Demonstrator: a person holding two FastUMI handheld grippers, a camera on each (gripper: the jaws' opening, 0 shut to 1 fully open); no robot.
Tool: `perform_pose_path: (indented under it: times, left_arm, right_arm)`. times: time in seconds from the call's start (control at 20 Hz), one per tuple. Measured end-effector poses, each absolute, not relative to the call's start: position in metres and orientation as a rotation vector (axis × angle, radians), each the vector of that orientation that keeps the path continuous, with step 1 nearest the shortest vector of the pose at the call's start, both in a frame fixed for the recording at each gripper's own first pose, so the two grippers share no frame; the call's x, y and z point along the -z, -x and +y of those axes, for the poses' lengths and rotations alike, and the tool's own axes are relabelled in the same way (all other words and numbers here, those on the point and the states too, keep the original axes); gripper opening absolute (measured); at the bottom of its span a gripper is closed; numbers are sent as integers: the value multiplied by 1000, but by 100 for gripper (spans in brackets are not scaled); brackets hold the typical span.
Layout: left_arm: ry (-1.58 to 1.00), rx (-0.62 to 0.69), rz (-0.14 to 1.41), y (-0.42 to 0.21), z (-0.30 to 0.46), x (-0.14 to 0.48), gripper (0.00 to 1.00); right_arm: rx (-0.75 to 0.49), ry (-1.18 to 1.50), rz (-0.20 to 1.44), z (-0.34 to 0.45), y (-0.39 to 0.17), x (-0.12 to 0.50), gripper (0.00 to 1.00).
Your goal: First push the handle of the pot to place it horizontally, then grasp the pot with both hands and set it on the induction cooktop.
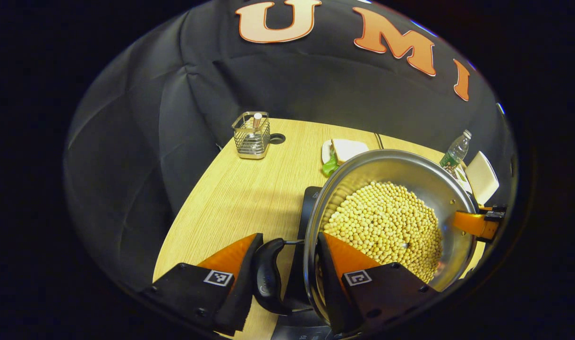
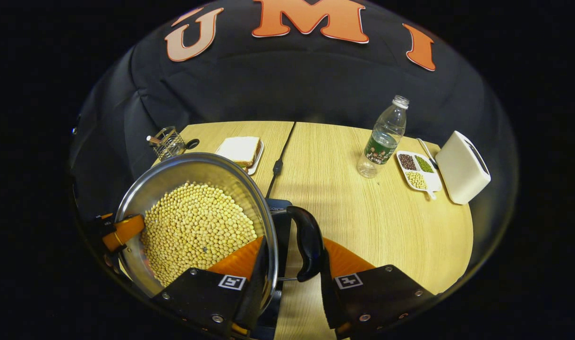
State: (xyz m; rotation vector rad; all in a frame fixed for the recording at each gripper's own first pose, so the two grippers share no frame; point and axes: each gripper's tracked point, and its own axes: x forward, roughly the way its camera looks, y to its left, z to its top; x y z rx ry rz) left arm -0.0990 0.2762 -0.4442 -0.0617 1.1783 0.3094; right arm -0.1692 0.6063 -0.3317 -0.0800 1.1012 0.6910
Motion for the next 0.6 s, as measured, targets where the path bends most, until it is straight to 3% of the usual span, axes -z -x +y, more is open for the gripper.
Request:
perform_pose_path:
  times: [0.55,0.6]
  left_arm:
    - [50,-326,1198,96,276,438,70]
    - [47,-324,1197,100,275,439,71]
  right_arm:
    - [-694,76,1104,616,173,354,54]
    - [-696,74,1103,615,174,353,58]
